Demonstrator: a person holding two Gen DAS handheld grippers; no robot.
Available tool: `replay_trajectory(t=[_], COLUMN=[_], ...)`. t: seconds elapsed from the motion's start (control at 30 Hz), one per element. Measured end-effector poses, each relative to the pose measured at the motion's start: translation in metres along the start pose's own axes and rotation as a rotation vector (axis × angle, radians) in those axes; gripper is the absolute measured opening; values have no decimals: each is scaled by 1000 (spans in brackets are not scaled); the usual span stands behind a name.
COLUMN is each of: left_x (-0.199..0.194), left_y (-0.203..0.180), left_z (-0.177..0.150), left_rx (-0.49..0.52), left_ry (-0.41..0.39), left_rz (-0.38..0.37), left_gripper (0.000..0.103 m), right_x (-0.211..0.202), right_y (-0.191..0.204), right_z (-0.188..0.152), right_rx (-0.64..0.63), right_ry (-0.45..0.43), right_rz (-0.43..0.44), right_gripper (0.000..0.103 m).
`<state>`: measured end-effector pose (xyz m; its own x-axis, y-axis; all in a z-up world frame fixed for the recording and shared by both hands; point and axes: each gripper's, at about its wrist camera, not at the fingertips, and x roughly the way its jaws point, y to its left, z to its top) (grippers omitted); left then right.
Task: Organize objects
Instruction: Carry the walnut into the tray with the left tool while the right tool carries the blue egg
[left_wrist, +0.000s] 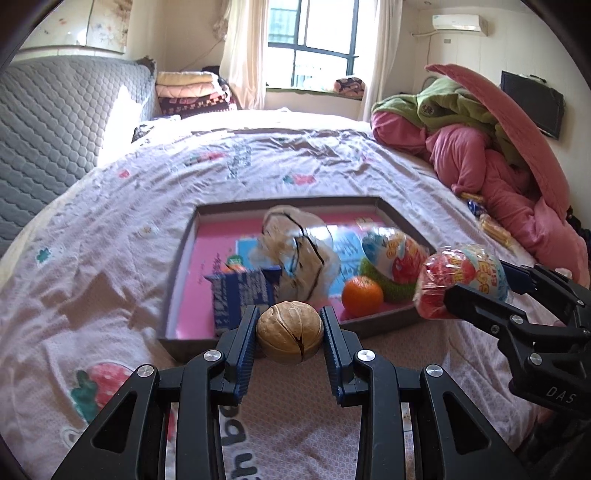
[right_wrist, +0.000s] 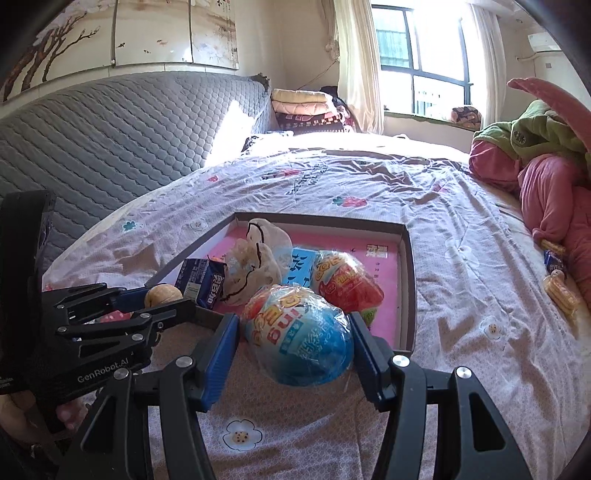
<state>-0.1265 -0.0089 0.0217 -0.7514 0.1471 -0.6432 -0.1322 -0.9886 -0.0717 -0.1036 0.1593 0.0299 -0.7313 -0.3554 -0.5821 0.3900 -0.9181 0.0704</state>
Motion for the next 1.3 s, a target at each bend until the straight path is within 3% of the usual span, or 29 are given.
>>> replay_trajectory(t=[0.37,0.7,1.0,1.3], left_x=[-36,-29,2,41], left_y=[22,3,-20,-22], left_z=[50,79,93,63], left_rx=[-8,19,40,31], left_ry=[-96,-128,-112,-40], left_rz=[47,25,4,-5], left_gripper=[34,34,34,34], right_x=[-27,-30,-21,6], right_y=[0,-13,-31,-38], right_z=[34,59,64,33], right_rx=[-39,-44,-40,-23], right_ry=[-109,-150,-138,-26], right_rz=[-45,-82,-109,-77], right_gripper=[59,59,59,59])
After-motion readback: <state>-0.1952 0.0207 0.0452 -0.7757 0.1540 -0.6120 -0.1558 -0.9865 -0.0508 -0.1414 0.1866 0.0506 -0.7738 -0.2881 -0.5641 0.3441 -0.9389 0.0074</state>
